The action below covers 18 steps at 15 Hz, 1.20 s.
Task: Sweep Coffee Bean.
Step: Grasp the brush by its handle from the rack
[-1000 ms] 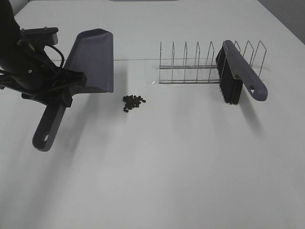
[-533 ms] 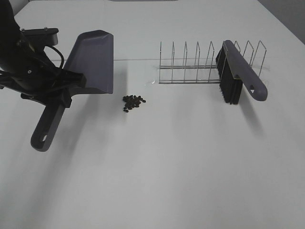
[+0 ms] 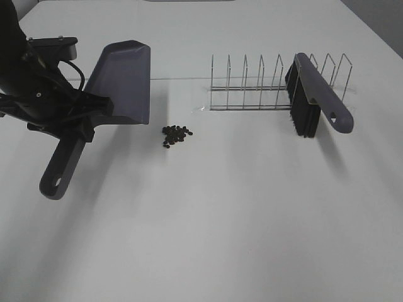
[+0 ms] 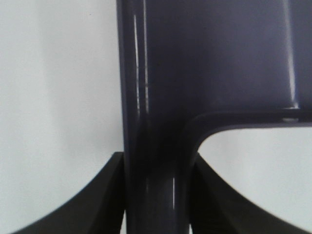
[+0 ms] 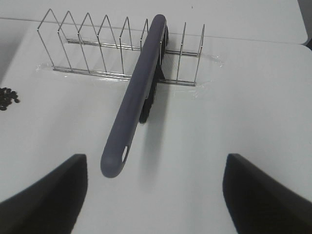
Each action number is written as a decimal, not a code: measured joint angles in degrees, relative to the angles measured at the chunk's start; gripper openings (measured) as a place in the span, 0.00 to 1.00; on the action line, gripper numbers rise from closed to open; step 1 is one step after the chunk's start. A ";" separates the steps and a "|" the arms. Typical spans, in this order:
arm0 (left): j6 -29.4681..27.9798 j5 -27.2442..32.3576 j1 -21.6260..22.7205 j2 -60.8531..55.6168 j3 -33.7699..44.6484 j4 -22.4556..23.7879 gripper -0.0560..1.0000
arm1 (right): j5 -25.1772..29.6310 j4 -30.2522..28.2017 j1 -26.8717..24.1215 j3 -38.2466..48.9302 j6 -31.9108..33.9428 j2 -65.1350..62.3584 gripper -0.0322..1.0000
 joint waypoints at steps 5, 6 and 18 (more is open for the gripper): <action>0.00 0.06 0.00 0.00 0.00 0.00 0.39 | 2.06 0.06 0.00 -14.50 -1.26 20.40 0.74; 0.00 0.06 0.00 0.00 0.00 0.00 0.39 | 3.72 0.57 0.00 -17.76 -1.38 24.41 0.74; 0.00 0.74 0.00 0.00 0.00 0.29 0.39 | 22.98 -3.32 4.81 -60.16 7.16 64.17 0.73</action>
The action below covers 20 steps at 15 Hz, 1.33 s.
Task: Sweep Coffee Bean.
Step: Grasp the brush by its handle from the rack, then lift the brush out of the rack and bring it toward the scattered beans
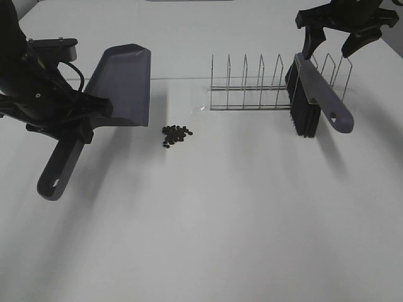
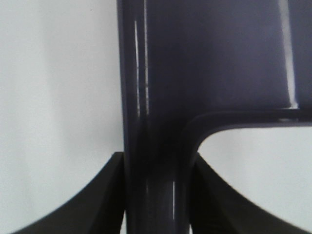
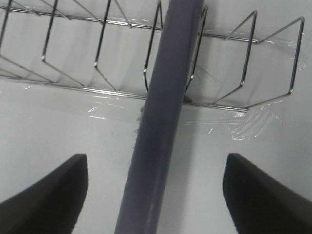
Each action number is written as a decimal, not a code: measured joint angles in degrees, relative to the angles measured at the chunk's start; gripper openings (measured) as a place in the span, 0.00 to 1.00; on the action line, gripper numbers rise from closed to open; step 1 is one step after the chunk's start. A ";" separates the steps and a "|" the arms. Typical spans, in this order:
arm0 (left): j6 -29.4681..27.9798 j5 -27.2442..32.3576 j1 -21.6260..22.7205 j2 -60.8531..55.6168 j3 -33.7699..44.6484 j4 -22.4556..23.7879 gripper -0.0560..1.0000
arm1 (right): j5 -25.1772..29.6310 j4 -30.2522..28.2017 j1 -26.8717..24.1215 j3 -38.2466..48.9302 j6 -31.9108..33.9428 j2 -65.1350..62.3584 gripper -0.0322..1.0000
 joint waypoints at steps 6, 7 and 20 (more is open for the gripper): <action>0.17 0.11 0.00 0.00 0.00 0.00 0.39 | -1.38 0.06 -0.11 -2.98 0.74 7.10 0.73; 0.17 0.17 0.00 0.00 0.00 0.00 0.39 | -2.12 0.06 -0.11 -2.98 0.74 8.14 0.73; 0.23 0.23 0.00 0.00 0.00 0.06 0.39 | -0.97 -0.17 -0.23 -4.30 3.67 12.32 0.37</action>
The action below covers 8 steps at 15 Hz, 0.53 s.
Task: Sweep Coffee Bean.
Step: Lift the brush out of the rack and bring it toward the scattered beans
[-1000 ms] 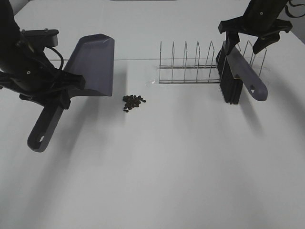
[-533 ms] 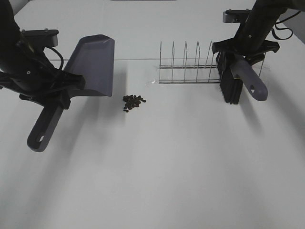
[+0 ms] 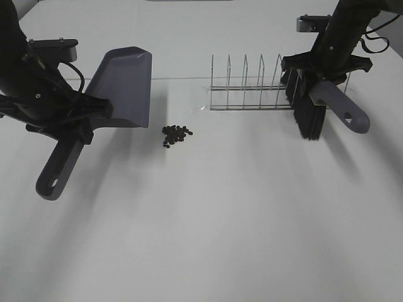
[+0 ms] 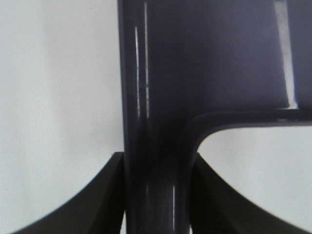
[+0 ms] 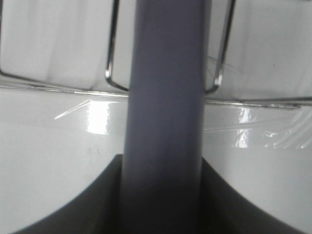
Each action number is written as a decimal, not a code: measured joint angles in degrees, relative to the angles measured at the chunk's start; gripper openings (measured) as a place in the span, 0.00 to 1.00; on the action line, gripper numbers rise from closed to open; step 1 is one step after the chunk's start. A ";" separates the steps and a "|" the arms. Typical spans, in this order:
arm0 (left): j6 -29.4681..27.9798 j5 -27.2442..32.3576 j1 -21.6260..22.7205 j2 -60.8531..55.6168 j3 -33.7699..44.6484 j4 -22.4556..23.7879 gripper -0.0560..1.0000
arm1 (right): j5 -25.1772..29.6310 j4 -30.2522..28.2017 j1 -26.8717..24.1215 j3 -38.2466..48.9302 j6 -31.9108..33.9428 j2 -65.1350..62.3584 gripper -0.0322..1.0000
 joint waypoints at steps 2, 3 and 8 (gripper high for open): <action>0.00 0.00 0.00 0.00 0.00 0.06 0.39 | 1.49 0.00 0.00 -1.09 0.86 -0.92 0.37; 0.00 0.00 0.00 0.00 0.00 0.06 0.39 | 1.78 0.00 0.00 -1.15 1.09 -1.55 0.37; 0.00 0.00 0.00 0.00 0.00 0.06 0.39 | 8.19 -0.40 0.00 -1.60 1.95 -11.40 0.37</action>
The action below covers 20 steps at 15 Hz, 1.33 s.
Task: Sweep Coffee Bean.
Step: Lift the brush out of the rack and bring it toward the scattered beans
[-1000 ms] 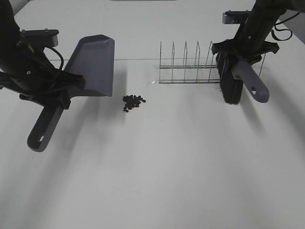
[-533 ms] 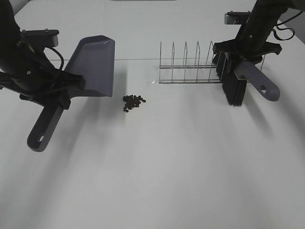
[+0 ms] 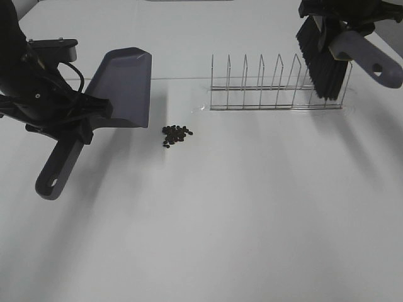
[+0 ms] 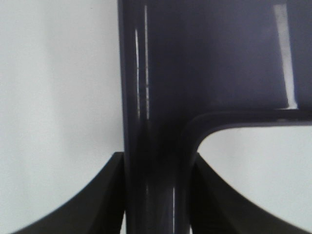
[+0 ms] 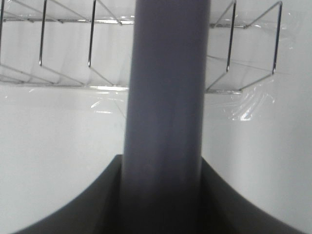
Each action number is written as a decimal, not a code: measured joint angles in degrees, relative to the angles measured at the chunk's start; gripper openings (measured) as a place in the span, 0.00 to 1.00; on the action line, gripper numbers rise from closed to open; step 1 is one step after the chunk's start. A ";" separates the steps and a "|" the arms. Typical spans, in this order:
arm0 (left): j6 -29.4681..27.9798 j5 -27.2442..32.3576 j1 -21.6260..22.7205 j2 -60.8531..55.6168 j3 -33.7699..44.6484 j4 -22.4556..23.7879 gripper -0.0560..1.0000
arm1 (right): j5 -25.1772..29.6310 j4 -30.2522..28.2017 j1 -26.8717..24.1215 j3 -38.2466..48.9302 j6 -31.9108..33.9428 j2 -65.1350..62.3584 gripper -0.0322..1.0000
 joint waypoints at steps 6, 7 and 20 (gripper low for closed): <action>0.00 0.40 0.00 0.46 0.34 0.06 0.39 | 2.58 -3.04 4.76 7.39 0.40 -9.63 0.37; -0.11 0.40 0.00 0.86 0.63 0.06 0.39 | 2.58 -3.95 5.67 9.22 0.63 -10.77 0.37; -0.23 -0.86 -0.06 13.52 0.97 1.09 0.39 | -17.48 -21.83 24.75 37.18 19.42 -9.45 0.37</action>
